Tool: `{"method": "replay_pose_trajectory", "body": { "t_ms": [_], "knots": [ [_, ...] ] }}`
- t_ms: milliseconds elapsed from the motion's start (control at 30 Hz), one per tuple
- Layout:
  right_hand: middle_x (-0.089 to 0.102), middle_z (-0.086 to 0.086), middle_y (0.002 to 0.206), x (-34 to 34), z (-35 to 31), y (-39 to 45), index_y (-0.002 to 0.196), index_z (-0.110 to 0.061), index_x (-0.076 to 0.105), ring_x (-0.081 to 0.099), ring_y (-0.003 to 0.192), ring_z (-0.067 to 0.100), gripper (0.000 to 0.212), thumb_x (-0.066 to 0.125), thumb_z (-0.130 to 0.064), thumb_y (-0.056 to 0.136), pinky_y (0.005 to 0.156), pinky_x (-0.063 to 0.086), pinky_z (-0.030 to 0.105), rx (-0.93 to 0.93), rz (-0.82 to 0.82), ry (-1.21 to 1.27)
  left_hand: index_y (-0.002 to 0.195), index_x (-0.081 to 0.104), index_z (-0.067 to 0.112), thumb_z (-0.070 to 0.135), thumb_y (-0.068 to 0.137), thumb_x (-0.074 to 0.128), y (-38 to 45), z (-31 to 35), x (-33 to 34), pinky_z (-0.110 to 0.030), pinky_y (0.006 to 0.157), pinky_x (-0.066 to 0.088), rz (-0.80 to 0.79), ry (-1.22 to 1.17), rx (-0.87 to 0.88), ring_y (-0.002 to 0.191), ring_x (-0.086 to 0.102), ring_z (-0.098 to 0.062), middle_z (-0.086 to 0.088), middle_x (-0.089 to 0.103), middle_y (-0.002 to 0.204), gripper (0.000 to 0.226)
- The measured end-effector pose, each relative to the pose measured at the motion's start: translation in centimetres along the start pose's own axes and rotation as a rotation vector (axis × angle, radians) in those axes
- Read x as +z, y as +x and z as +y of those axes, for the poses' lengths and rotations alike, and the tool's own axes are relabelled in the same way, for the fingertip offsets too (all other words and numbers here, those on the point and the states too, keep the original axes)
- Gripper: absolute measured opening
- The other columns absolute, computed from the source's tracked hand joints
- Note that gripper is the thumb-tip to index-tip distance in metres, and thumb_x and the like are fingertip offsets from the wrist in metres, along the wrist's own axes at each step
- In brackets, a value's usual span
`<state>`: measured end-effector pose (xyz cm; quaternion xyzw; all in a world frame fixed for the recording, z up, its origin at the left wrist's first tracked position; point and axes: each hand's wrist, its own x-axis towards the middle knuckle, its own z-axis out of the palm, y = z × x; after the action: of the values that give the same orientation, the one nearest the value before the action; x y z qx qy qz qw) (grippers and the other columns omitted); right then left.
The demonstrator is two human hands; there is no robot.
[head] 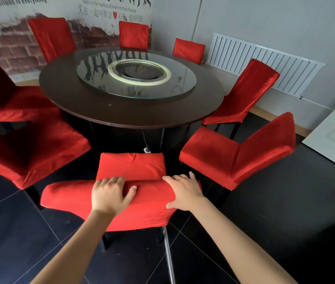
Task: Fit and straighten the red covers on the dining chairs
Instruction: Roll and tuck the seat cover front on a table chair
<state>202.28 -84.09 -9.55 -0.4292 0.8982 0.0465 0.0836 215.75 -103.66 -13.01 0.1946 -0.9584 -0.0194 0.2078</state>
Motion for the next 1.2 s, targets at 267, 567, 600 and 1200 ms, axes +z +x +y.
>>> {"method": "replay_pose_trajectory", "body": {
  "t_ms": [267,567,600,1200],
  "knots": [
    [0.065,0.003,0.108,0.0,-1.5,-0.1,0.122,-0.019,0.053,0.060,0.101,0.024,0.057,0.075,-0.045,0.077,0.090,0.042,0.037,0.010,0.106,0.064,0.056,0.059,0.008,0.060,0.081,0.033,-0.1,-1.3,-0.7,-0.032,0.055,0.040,-0.007,-0.002,-0.040,0.047,0.055,-0.027,-0.005,0.055,0.049,0.063],
    [0.066,0.002,0.090,-0.8,-1.5,-1.1,0.107,-0.015,0.057,0.062,0.087,0.022,0.046,0.077,-0.042,0.075,0.084,0.045,0.033,-0.034,0.049,0.089,0.051,0.056,0.009,0.062,0.088,0.028,-1.4,-1.2,-1.0,-0.031,0.052,0.039,0.040,-0.014,-0.017,0.043,0.052,-0.027,-0.004,0.053,0.046,0.070],
    [0.067,0.002,0.089,-0.9,-1.6,-1.1,0.107,-0.015,0.057,0.063,0.085,0.021,0.047,0.077,-0.042,0.075,0.084,0.047,0.033,-0.040,0.042,0.092,0.051,0.055,0.010,0.065,0.090,0.021,-1.5,-1.2,-1.0,-0.030,0.051,0.039,0.048,-0.011,-0.020,0.043,0.051,-0.026,-0.003,0.052,0.046,0.076],
    [0.069,0.001,0.096,0.0,-1.9,-1.0,0.115,-0.018,0.060,0.063,0.091,0.021,0.055,0.078,-0.048,0.072,0.088,0.049,0.034,-0.023,0.086,0.129,0.050,0.059,0.012,0.064,0.092,0.013,-1.6,-2.0,-1.2,-0.028,0.049,0.039,0.126,-0.047,0.040,0.042,0.049,-0.025,0.000,0.052,0.046,0.081]
  ]
}}
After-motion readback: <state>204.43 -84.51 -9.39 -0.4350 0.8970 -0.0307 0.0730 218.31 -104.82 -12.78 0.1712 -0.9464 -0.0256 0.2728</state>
